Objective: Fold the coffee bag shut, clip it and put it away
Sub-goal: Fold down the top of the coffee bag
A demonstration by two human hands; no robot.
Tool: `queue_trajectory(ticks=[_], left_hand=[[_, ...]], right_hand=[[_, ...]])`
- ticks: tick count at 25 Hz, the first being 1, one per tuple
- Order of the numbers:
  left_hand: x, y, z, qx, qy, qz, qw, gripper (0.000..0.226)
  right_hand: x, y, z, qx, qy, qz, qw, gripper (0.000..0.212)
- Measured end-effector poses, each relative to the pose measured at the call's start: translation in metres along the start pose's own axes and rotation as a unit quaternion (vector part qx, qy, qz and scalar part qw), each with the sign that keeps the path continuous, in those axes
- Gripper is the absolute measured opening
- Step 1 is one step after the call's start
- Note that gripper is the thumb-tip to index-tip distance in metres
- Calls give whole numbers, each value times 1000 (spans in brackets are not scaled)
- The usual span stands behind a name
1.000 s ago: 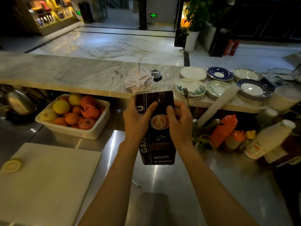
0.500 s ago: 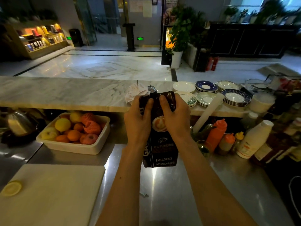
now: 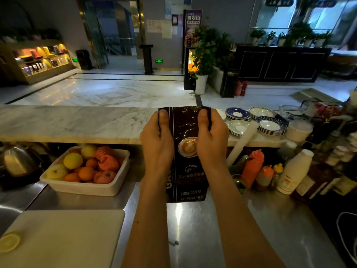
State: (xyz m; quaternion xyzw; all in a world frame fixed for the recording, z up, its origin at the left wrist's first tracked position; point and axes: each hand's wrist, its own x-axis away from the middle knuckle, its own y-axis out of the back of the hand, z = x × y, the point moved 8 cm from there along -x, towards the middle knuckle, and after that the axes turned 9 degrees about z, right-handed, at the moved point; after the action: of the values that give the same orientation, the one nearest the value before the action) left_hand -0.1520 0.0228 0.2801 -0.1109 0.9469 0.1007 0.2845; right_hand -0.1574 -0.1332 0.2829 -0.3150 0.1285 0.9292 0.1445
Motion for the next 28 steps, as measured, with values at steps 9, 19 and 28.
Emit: queue_trajectory(ticks=[9, 19, 28], left_hand=[[15, -16, -6, 28, 28, 78, 996, 30], [24, -9, -17, -22, -8, 39, 999, 12], [21, -14, -13, 14, 11, 93, 996, 31]], right_hand=[[9, 18, 4, 14, -31, 6, 999, 27], [8, 17, 5, 71, -42, 33, 996, 30], [8, 28, 11, 63, -37, 9, 997, 36]])
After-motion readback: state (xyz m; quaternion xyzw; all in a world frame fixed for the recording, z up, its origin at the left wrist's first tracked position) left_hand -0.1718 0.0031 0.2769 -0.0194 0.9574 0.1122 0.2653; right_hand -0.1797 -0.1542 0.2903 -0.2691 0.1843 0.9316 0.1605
